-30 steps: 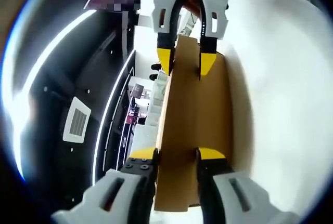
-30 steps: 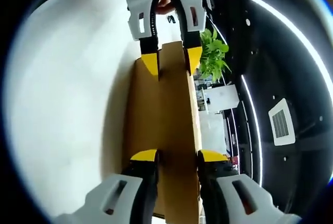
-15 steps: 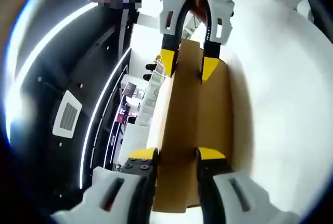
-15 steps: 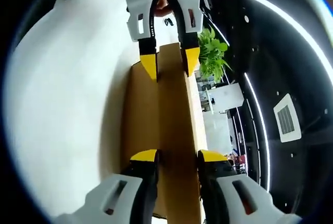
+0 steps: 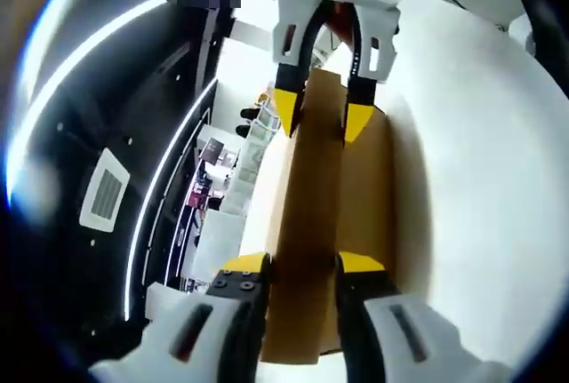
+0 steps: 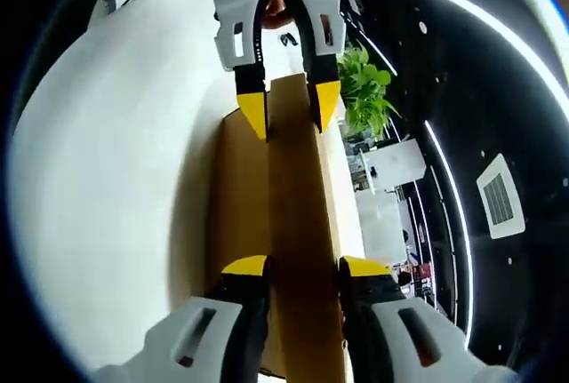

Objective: Operate the shoe box by opening the lid, removing the specified soft item, and placing it in the target area until the item is outside and the box remains undamaged.

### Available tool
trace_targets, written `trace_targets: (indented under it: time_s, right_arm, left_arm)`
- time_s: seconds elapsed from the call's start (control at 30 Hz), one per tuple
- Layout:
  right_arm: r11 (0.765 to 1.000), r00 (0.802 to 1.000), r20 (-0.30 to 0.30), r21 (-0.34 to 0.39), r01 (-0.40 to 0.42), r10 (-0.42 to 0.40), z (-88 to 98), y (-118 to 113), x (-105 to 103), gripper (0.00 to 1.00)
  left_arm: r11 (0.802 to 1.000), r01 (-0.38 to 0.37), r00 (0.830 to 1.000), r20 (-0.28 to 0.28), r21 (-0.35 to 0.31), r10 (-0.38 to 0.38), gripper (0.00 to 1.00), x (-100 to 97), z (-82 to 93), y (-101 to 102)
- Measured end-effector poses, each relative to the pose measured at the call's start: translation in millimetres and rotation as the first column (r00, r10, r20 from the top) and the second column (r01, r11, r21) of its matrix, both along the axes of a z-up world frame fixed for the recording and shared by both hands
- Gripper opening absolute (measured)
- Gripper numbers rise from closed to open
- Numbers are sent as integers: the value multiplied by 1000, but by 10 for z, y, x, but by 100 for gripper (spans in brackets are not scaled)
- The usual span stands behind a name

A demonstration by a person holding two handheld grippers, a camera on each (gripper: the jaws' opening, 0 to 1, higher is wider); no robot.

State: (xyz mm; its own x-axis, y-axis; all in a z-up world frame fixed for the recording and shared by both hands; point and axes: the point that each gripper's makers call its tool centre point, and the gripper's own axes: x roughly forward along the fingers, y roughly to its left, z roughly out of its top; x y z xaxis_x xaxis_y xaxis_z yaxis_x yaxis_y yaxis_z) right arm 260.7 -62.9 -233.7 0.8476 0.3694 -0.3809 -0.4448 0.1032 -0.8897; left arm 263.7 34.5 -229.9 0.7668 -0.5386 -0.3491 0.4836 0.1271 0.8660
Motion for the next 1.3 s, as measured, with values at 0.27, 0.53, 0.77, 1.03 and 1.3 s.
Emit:
trace_targets:
  time_s: [0.27, 0.53, 0.77, 1.03, 1.3]
  right_arm:
    - [1000, 1000, -20, 11, -8, 8, 51, 3, -5, 30]
    - [1000, 999, -34, 13, -10, 11, 76, 11, -1, 30]
    - [1000, 999, -50, 20, -18, 19, 77, 12, 30, 30]
    - [999, 997, -66, 32, -27, 29, 142, 21, 71, 31]
    - [999, 996, -79, 26, -39, 41, 202, 31, 83, 31]
  left_arm:
    - [1000, 9, 1000, -3, 15, -9, 33, 25, 15, -3]
    - [1000, 24, 1000, -20, -11, -24, 31, 52, 65, -10]
    - [1000, 26, 999, -41, -17, -27, 31, 53, 82, -14]
    - [999, 38, 997, -73, -35, -40, 31, 56, 165, -1]
    - [997, 58, 991, -116, -52, -64, 31, 47, 233, 8]
